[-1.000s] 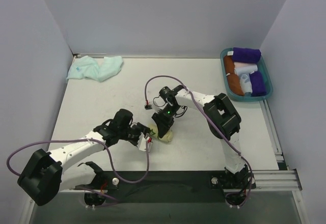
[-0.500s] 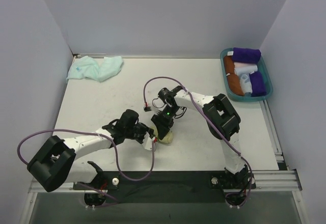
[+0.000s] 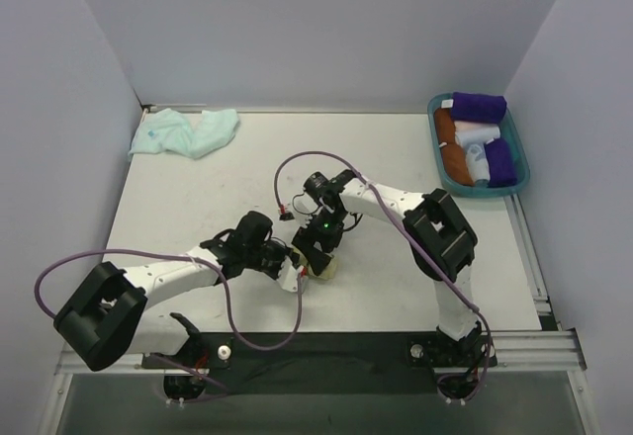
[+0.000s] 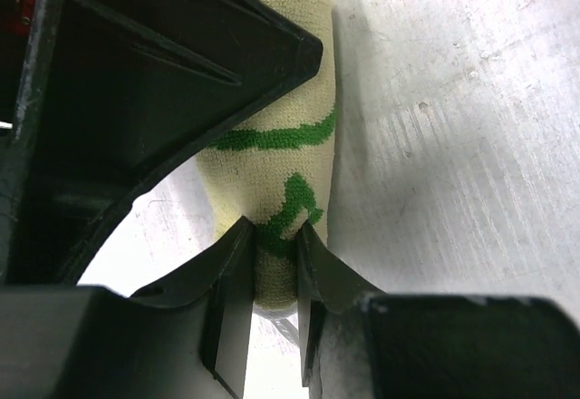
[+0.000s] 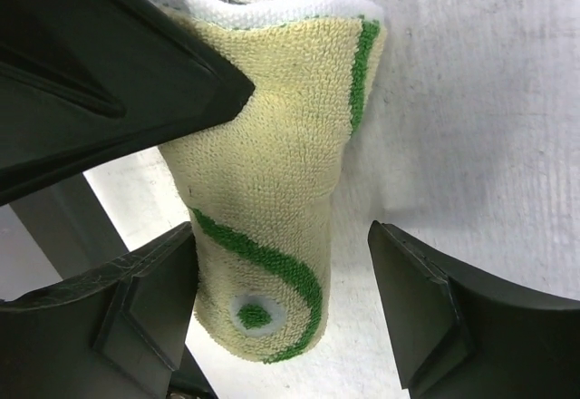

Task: Roll the towels
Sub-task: Place the rolled towel into the container

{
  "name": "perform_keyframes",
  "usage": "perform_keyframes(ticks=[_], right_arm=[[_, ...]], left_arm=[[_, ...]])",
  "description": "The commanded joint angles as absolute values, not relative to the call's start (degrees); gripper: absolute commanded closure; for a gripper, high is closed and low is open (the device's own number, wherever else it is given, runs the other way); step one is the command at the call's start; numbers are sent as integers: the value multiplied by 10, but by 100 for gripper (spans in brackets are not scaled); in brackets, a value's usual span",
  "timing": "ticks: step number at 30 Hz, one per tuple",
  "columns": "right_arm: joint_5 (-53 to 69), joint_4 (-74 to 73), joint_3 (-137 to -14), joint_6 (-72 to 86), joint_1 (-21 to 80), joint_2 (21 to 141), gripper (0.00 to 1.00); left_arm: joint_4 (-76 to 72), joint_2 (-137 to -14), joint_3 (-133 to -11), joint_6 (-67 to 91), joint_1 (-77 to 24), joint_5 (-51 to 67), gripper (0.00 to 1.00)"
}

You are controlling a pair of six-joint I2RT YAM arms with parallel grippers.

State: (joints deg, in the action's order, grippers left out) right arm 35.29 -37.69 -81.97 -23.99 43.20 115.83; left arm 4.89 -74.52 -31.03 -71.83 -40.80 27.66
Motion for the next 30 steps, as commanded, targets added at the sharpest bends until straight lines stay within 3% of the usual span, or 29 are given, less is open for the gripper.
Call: perform_keyframes(ticks=[1,7,11,14,18,19,30], right_arm=[[303,-394,-809,-217,443,1117,26],[295,-355,-781,-199,458,1119,27],[324,-355,-770,-207,452,1142,33],[330,-355,-772,-202,443,1161,51],[335,-356,-772,-191,428,1172,96],[337,-356,-770,-187,425,1172,100],[426,-357,-761,-103,275,1049,100]], left_arm=[[113,-762,-323,-706,-411,280,75],[115,-768,-330,-693,-410,280,75],[117,-767,-331,-688,-410,279,73],[119,-763,-335,-677,-410,278,66],[154,-741,-356,-640,-409,275,51],[164,-732,-364,-634,-408,278,48],[338,-574,-464,-403,-388,309,32]])
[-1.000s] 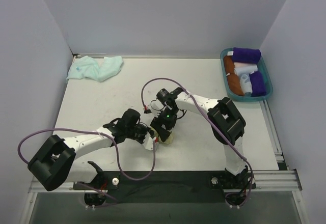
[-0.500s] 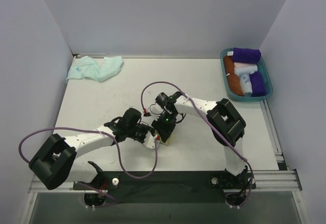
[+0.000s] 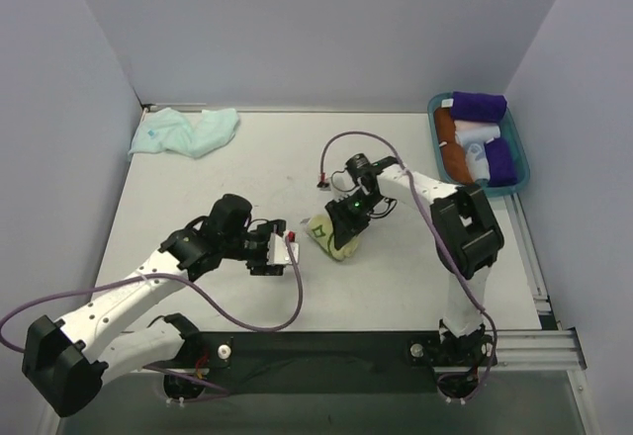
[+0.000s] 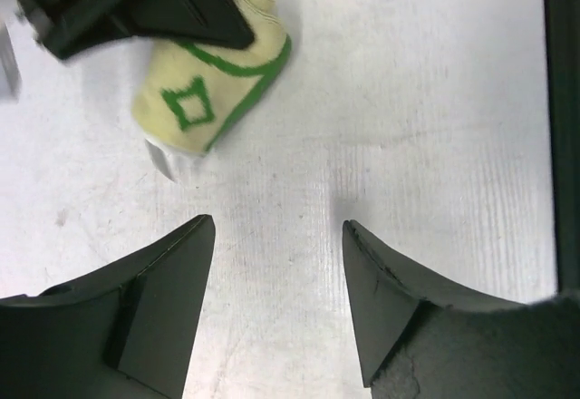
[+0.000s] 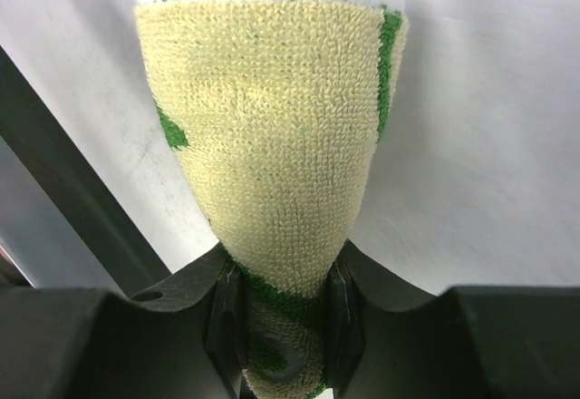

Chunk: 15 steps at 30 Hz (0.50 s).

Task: Roll the towels
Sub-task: Place the rolled towel into the container

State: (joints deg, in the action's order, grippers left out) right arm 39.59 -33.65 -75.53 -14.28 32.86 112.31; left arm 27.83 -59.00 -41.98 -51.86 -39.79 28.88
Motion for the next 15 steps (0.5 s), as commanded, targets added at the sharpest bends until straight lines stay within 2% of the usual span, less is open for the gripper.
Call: perform_keyframes(ticks=[1,5,9,15], right_arm=[[430,-357,-763,-81,263,1027,100],[446,-355,-770,-33,186,973,100],[431,-359,-776,-18,95,920,100],[342,-370,-815,-54,-76,874,100]], left_arm=[[343,-575,-471,-383,-385,308,31],[345,-594,-513,-279,-353,314,28],[346,-628,-560,-180,-303,371,28],[343,-668,-607,-125,-259,391,28]])
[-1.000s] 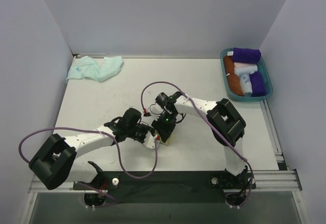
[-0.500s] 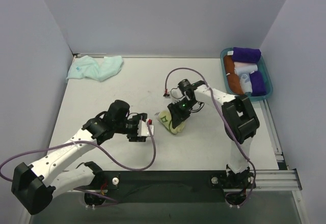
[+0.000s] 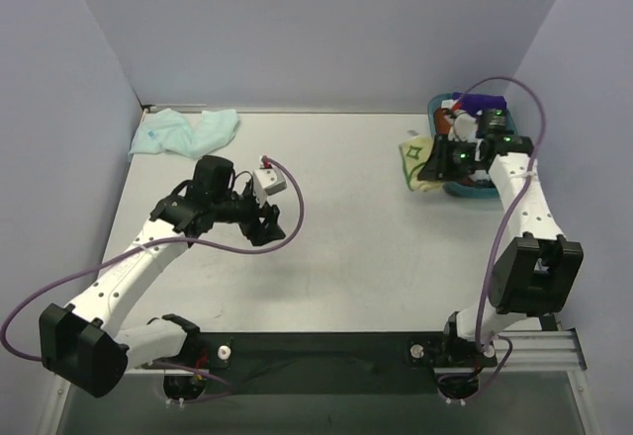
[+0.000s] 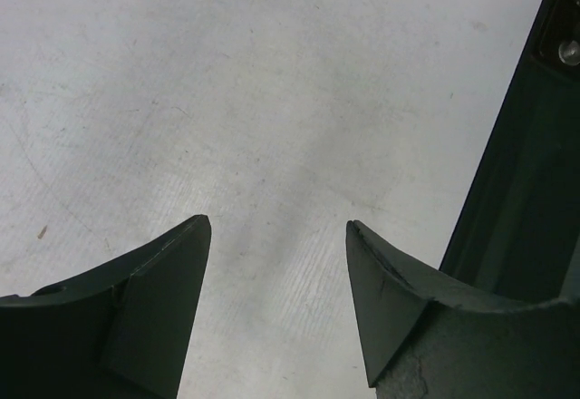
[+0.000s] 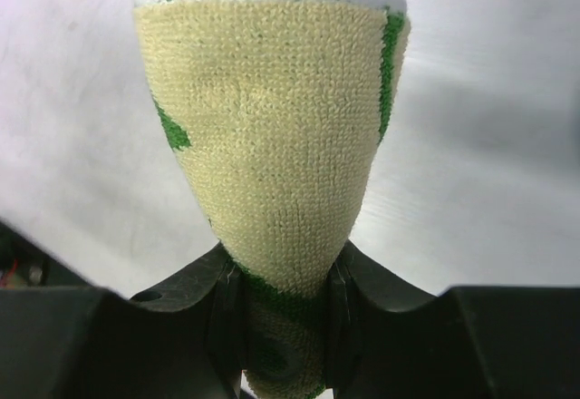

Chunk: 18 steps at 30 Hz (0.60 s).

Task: Roll the towels
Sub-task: Place the rolled towel into the container

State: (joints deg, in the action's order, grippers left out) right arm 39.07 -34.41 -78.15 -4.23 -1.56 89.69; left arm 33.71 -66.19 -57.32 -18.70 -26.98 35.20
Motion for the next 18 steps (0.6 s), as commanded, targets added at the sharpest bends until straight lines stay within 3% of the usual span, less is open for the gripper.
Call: perform_keyframes(ticks=[1,9,18], right_arm=[[328,-373,-823,-63,-95,875,100],[182,-372,-956,-79,-214,961,100],[82,-336,-1076,-41,-200,1106,100]], left_arm=[[343,-671,-610,-120,-254,392,28],[321,-668,-600,-49,-233,396,21],[312,-661,-592,-40,-218,385,19]])
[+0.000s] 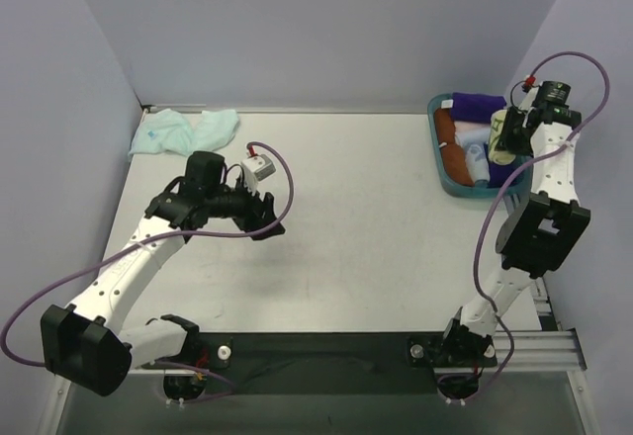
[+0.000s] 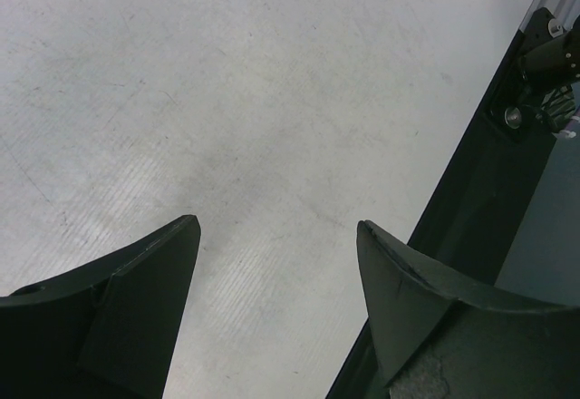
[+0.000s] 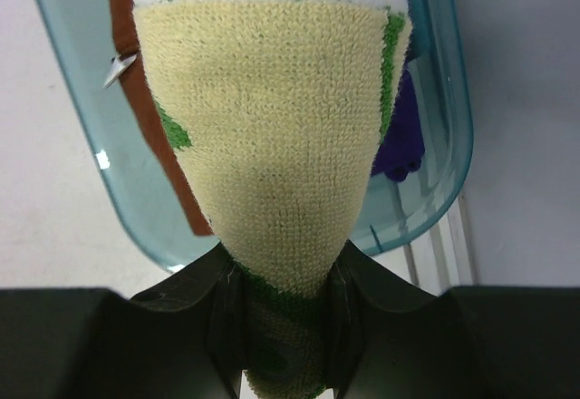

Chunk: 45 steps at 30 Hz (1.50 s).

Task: Roll the towels
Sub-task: Place the rolled towel into the container

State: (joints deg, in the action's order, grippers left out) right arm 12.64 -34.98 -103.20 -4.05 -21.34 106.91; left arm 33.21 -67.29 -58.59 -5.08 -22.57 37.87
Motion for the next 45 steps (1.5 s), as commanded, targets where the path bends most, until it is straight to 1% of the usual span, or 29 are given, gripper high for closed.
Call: perform_keyframes(ticks=[1,5,9,22,30,33,34,36,37,39,40,41,42,43,45], right_arm=[[77,-336,-1087,-52,-189,1119,100],[32,-325,-1131,-92,-156,1161,100],[2,-302,-1158,-107,-121,1189,100],[-150,-260,-1273,-160,-41,1319,100],[-144,-248,-1301,-163,-19,1368,100],[-128,-249,-1303,-149,-20,1375,87],[-124,-250,-1303,-146,-21,1375,76],[-103,-256,-1303,-132,-27,1375,65],[-93,-259,-1303,-127,-30,1375,58],[-77,-265,-1303,-118,-39,1373,53],[-70,-266,-1303,-107,-41,1372,45],[-64,-272,-1304,-101,-47,1369,42],[-54,-274,-1305,-98,-50,1367,40],[-34,-278,-1306,-91,-57,1364,36],[-17,-286,-1307,-84,-63,1359,33]], left_arm=[[312,-661,-592,-40,-217,385,19],[314,-660,-587,-44,-211,387,19],[316,-664,-586,-42,-205,392,19],[316,-673,-587,-26,-192,409,19],[317,-668,-584,-18,-185,418,19],[319,-663,-579,-17,-185,418,19],[320,-662,-577,-17,-185,419,19],[319,-660,-573,-16,-185,421,19],[320,-659,-573,-15,-184,421,19],[319,-661,-571,-14,-184,423,19],[320,-660,-570,-14,-184,424,19],[320,-661,-570,-13,-184,425,19],[319,-661,-570,-12,-184,427,19],[319,-663,-569,-11,-184,428,19],[320,-665,-569,-10,-184,431,19]])
